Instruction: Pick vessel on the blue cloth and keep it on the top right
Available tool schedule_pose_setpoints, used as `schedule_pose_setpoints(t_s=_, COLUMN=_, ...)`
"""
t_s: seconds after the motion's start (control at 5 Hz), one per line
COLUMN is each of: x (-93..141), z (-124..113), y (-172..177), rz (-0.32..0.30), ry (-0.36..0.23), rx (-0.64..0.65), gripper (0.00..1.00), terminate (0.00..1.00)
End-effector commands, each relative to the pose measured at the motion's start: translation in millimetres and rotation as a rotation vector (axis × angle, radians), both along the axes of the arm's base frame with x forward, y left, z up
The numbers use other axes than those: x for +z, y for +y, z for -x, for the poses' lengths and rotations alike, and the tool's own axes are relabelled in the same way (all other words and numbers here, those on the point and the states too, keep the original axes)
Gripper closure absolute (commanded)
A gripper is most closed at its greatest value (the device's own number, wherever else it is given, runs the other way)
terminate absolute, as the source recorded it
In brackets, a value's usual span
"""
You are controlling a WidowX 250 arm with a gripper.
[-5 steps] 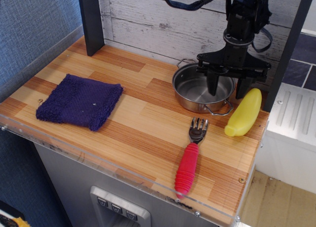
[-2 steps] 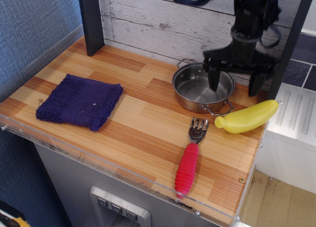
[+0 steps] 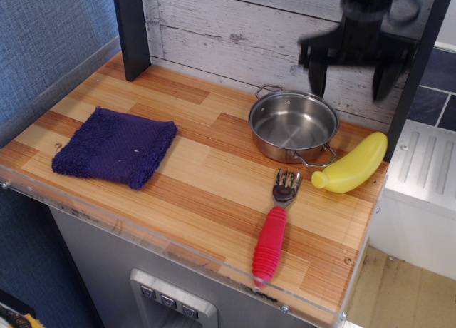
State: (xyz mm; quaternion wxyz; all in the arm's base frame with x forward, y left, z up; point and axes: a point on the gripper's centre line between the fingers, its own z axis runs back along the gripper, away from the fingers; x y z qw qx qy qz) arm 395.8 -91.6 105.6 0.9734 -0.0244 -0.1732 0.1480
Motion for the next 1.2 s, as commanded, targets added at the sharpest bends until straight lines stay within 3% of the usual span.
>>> schedule_pose_setpoints(t_s=0.0, x=56.9, z=31.7, y=5.4, rz=0.069, ry=-0.088, rx=0.052, gripper=0.00, terminate=0.00)
schedule_pose_setpoints(t_s=0.8, x=56.9, z=31.7, y=5.4, rz=0.069, ry=-0.088, rx=0.052, gripper=0.00, terminate=0.00)
schedule_pose_setpoints(t_s=1.0, x=56.9, z=31.7, y=5.4, rz=0.069, ry=-0.088, rx=0.052, gripper=0.00, terminate=1.00)
